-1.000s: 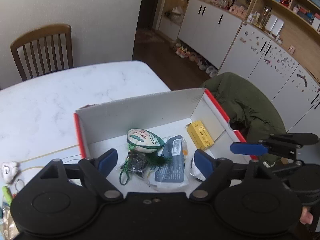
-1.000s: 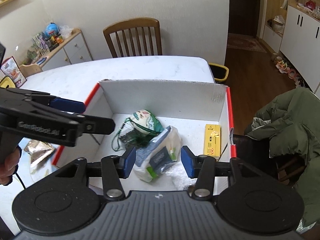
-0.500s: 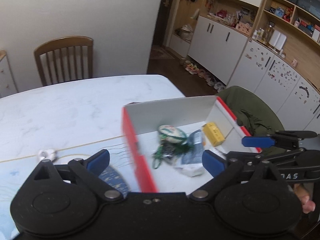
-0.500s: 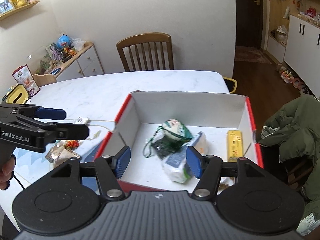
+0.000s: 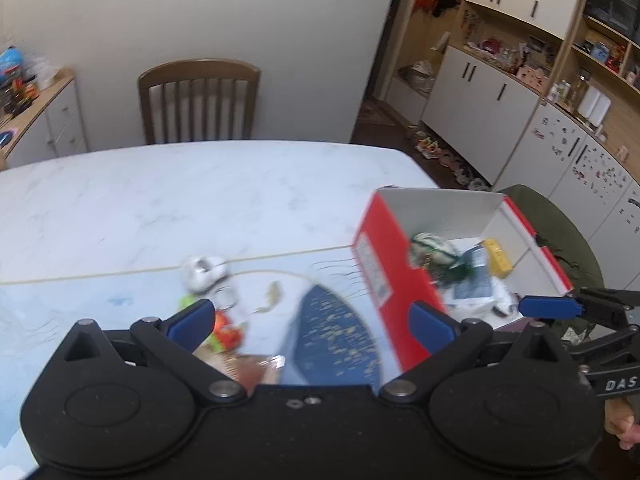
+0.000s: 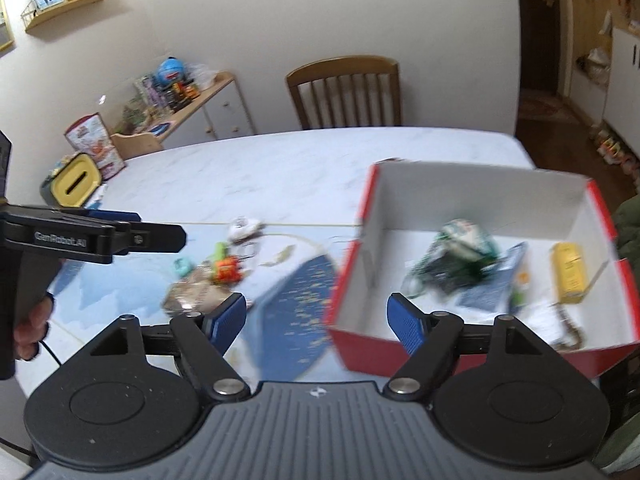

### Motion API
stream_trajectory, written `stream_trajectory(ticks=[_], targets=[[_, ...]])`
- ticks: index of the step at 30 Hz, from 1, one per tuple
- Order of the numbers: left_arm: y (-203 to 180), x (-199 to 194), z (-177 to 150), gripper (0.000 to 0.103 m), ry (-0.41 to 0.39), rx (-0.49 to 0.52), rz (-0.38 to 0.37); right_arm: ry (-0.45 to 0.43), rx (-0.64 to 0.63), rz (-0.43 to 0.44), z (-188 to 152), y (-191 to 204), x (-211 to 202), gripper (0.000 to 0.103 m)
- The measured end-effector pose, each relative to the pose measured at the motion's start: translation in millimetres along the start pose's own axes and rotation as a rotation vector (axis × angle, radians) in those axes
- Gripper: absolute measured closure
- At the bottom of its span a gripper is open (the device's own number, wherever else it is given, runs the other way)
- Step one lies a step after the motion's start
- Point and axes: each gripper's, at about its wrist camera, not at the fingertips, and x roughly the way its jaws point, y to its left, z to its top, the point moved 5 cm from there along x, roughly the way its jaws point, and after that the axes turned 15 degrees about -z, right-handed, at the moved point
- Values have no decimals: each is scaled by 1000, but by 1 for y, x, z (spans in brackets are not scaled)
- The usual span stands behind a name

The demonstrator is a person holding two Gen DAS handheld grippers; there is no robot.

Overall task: Organize objects
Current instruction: 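Withdraw both tools from the shoebox back to the table items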

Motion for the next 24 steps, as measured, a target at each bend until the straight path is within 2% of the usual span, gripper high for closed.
stream_trajectory(ticks=[3,8,12,20,24], targets=[[23,-9,-8,0,10,-1,20,-1,-6,17,-3,25,2,20],[57,-18,-18,0,19,-18,11,21,-30,23,-8,62,11,20],[86,-20,-28,0,17,-28,52,40,-59,18,-11,87,24,20],[148,-15,-46,0,35,-153,51,90,-125,46,-12,135,53,20],[171,-9,-50,1,40,-166,115,125,-179,38,-14,155,74,20]])
